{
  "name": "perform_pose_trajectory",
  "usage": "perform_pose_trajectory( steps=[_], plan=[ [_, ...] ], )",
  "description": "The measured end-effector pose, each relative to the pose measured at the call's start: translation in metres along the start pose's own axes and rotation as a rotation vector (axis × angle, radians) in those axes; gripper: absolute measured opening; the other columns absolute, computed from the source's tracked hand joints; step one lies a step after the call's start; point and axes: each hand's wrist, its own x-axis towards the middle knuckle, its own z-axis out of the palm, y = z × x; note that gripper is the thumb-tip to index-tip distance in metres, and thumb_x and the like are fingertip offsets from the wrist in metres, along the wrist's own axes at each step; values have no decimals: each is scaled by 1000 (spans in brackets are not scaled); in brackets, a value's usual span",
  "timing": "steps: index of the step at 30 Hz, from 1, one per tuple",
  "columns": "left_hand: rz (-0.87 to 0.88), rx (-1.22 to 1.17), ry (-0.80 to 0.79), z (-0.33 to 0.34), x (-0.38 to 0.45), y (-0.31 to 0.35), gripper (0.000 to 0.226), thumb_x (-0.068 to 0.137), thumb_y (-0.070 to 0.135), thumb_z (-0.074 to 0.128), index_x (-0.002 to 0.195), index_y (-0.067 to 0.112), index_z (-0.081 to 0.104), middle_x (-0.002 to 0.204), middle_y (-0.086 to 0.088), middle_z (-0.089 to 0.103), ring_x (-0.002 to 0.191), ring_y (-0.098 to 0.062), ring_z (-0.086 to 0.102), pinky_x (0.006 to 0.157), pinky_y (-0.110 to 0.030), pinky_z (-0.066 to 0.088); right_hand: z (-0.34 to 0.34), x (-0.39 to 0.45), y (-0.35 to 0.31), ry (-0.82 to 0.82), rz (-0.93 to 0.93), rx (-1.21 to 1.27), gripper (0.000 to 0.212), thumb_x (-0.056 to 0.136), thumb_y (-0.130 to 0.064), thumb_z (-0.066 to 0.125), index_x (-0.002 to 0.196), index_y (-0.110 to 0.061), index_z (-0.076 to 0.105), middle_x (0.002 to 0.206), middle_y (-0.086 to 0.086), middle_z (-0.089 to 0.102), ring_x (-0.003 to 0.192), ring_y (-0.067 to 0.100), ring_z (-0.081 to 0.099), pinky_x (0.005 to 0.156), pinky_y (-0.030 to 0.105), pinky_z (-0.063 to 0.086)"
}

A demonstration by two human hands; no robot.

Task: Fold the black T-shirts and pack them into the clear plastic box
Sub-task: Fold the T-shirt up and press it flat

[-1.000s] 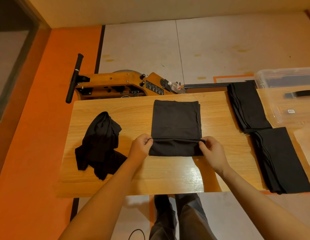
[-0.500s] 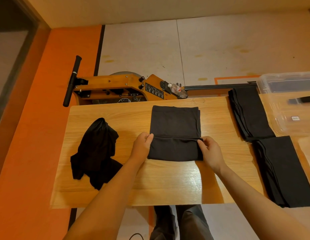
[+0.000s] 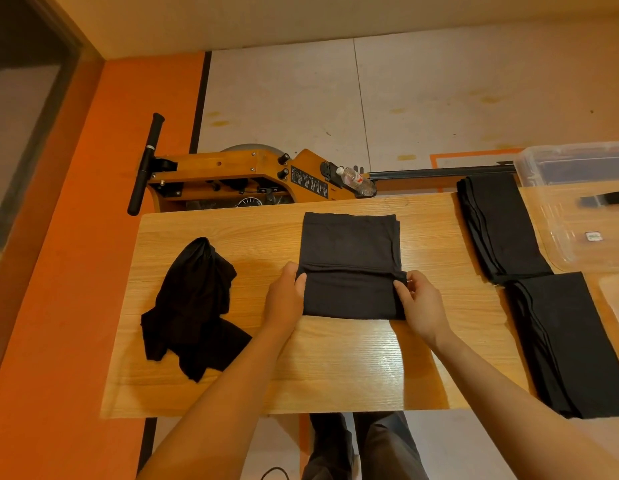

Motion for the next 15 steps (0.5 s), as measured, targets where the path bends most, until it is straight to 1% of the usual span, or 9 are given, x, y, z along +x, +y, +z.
perform_pose_trajectory(
  steps=[1,3,6,9,11,15],
  plan=[
    [-8,44,14,2,0,1,15,102,25,43,96,13,49,73,-5,55,62,-21,51,52,-33,36,1,1,1,8,-4,-38,16,100,-26,52,107,-12,57,91,1,67,85,19,65,76,46,57],
    [-41,109,32,5,0,1,15,102,25,44,97,13,49,70,-2,51,59,-16,45,50,-29,30,3,1,1,23,-4,-104,18,100,-28,52,106,-12,57,87,0,65,81,20,64,74,45,57],
    [-99,154,33,8,-1,0,16,101,26,46,95,12,51,74,-1,51,60,-12,44,48,-26,29,6,0,2,53,-14,-171,20,100,-29,53,106,-11,58,86,-3,62,79,18,62,72,39,55],
    [-115,138,53,8,-6,0,21,100,25,48,82,16,46,70,2,48,58,-8,40,49,-24,27,7,-4,2,89,-24,-190,19,99,-29,55,104,-11,59,87,-2,62,78,16,59,68,33,51],
    [-117,130,62,7,-10,0,24,100,25,48,78,19,43,67,5,45,57,-7,39,49,-24,26,7,-6,3,103,-12,-175,18,99,-30,55,103,-12,59,86,-2,62,77,15,59,67,32,51],
    [-129,117,61,8,-14,-4,23,100,27,47,80,16,46,67,4,47,60,-12,43,50,-26,28,7,-11,4,126,13,-151,18,99,-31,55,104,-15,58,84,-4,63,76,12,60,67,34,54]
  ],
)
